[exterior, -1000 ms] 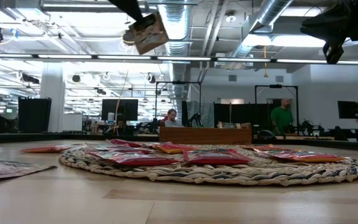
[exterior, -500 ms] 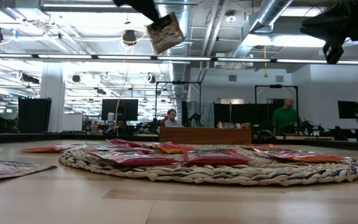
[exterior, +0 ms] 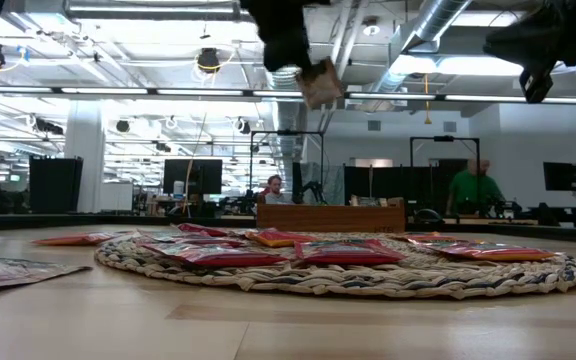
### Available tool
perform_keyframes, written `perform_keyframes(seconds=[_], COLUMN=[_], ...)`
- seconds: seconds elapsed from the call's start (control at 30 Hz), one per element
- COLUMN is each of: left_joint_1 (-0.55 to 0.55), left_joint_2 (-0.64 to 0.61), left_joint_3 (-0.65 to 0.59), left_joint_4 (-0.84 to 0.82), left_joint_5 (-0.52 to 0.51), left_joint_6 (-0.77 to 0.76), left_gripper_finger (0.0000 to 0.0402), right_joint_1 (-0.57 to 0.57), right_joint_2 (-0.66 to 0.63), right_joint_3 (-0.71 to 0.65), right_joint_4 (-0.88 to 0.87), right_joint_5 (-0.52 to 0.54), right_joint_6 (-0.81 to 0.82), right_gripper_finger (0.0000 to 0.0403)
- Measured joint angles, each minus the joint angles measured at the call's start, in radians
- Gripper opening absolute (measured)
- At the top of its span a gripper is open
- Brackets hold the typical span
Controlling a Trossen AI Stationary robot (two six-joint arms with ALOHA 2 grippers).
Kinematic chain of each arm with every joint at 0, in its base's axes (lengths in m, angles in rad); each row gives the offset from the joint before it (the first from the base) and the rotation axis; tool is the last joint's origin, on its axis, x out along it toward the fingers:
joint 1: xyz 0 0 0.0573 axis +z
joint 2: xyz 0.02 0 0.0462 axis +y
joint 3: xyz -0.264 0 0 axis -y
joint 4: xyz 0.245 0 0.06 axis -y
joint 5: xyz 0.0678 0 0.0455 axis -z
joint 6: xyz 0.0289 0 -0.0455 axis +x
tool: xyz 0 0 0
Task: Pick & Place Tea
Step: Put the top brown tea bag into the right slot of the wooden organizer
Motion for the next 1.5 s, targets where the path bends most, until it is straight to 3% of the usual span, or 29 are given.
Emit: perform_keyframes(seconds=[0.23, 0.43, 0.63, 0.97, 1.17, 1.5], left_joint_1=[0.072, 0.099, 0.11, 0.132, 0.131, 0.106], left_joint_2=[0.127, 0.22, 0.347, 0.534, 0.532, 0.531], left_joint_3=[-0.001, 0.006, 0.164, 0.521, 0.571, 0.575], left_joint_4=[0.143, 0.316, 0.313, 0.008, -0.112, -0.151], left_joint_5=[0.032, 0.132, 0.187, 0.18, 0.176, 0.155], left_joint_6=[0.183, 0.279, 0.292, 0.202, 0.103, 0.043], left_gripper_finger=[0.0, 0.0, 0.0, 0.0, 0.0, 0.0], right_joint_1=[0.0, 0.0, -0.001, 0.0, 0.0, 0.0], right_joint_2=[0.0, 0.0, 0.0, 0.0, 0.0, 0.019], right_joint_3=[0.0, 0.0, 0.0, 0.0, 0.0, 0.0], right_joint_4=[-0.027, -0.035, -0.048, -0.054, -0.058, -0.082], right_joint_5=[0.002, 0.005, 0.005, 0.005, 0.005, 0.093], right_joint_6=[0.0, 0.001, 0.008, 0.008, 0.008, 0.059], right_gripper_finger=[0.0052, 0.0052, 0.0052, 0.0052, 0.0052, 0.0052])
